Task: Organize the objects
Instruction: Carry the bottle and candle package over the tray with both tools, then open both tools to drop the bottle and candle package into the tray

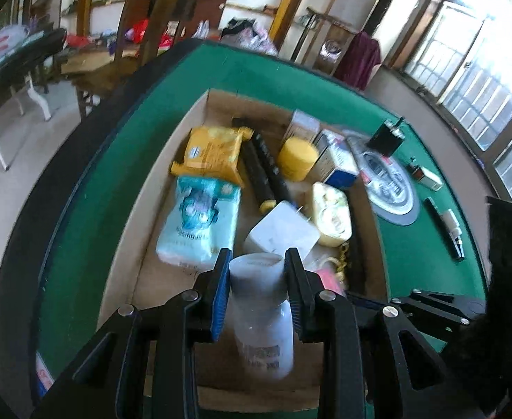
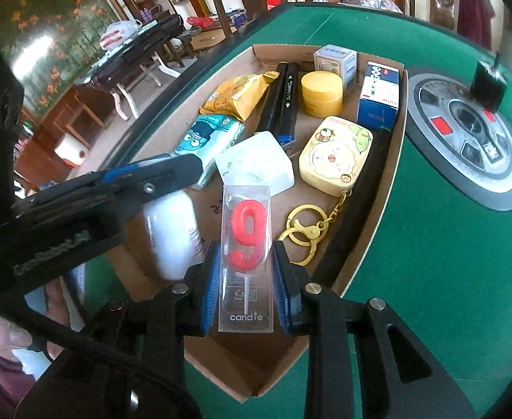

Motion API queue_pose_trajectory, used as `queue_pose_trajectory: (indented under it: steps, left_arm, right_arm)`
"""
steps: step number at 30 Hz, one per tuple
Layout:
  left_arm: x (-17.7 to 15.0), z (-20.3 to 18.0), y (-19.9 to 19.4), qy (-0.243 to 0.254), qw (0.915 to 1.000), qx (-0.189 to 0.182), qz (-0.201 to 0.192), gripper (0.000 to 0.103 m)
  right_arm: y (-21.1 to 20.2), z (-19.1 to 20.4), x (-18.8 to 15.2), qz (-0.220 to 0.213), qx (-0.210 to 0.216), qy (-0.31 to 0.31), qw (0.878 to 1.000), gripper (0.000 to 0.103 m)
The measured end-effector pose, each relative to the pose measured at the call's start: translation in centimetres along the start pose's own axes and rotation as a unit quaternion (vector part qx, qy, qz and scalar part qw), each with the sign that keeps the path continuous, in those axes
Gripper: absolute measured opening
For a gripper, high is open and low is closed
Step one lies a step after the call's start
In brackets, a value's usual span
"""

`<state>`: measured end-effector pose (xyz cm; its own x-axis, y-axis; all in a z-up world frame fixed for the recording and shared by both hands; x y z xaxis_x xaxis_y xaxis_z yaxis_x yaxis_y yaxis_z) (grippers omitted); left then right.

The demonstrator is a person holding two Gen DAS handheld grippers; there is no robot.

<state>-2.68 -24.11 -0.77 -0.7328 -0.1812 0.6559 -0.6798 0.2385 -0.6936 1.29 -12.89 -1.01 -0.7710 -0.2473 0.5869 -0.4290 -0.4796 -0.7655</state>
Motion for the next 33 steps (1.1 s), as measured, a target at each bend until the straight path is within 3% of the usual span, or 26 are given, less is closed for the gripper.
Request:
queue_pose_trajectory:
  steps: [6,8,10,13,15,21,27,28,29,30,32,33]
  left_arm:
    - [-1.7,0.5,1.5,-0.009,0.9996,0.001,0.026,0.026]
    - [-1.7,0.5,1.4,-0.013,0.9996,-0.004,0.024,0.031]
    - [-1.3,0.8,0.7,-0.026,0.9995,-0.008,0.014,0.045]
    - [-0.5,1.2,-0.9,-0.032,0.9994,0.007,-0.011,0.050]
    - [-0.2,1.6,-2.2,-0.033,0.9988,0.023,-0.029,0.056]
    - [-0.4,1.8,-4.8,-0.035,0.9967,0.049,-0.055,0.058]
    - [-0.9,-0.5,-7.2,-0.059,0.9941,-0.009,-0.091,0.058]
    - [-0.7,-1.3,-7.8,-0.059,0.9926,-0.020,-0.104,0.058]
    - [-0.5,-2.2,-8.5,-0.059,0.9906,-0.030,-0.120,0.058]
    - [-0.3,-3.3,-9.3,-0.056,0.9881,-0.043,-0.136,0.059]
    - [-0.1,-5.4,-10.4,-0.045,0.9838,-0.062,-0.162,0.065]
    - [-0.1,-6.6,-11.1,-0.037,0.9812,-0.067,-0.177,0.072]
  right_arm:
    - [0.2,-0.6,-0.1,0.004,-0.023,-0.001,1.000,0.026]
    - [-0.1,-0.8,0.1,-0.002,-0.034,-0.002,0.999,0.026]
    - [-0.5,-1.1,0.2,-0.006,-0.034,0.001,0.999,0.026]
    - [-1.3,-1.3,0.3,-0.015,-0.025,0.006,1.000,0.032]
    - [-1.9,-1.6,0.4,-0.024,-0.024,0.007,0.999,0.043]
    - [-3.6,-2.7,0.5,-0.046,-0.026,0.016,0.998,0.044]
    - [-11.4,-7.4,2.2,-0.137,-0.083,0.022,0.987,0.045]
    - [-13.2,-8.4,2.7,-0.161,-0.089,0.026,0.983,0.049]
    - [-15.8,-9.8,2.9,-0.201,-0.090,0.034,0.975,0.065]
    - [-17.3,-10.9,3.1,-0.228,-0.080,0.044,0.969,0.090]
    - [-20.1,-13.9,2.5,-0.267,-0.042,0.079,0.960,0.103]
    - [-20.6,-16.0,2.1,-0.250,-0.035,0.103,0.962,0.103]
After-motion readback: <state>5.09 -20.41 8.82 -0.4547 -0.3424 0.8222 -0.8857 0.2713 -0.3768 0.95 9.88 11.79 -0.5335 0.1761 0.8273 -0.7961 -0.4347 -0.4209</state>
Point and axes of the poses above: each gripper's, at about its wrist camera, not at the fingertips, and y roughly the way its jaws point, z to its left, x to its top, the point moved 5 cm from there along y, roughly the way its jaws point, and after that the axes turned 9 degrees about -z, right-handed, at the moved point
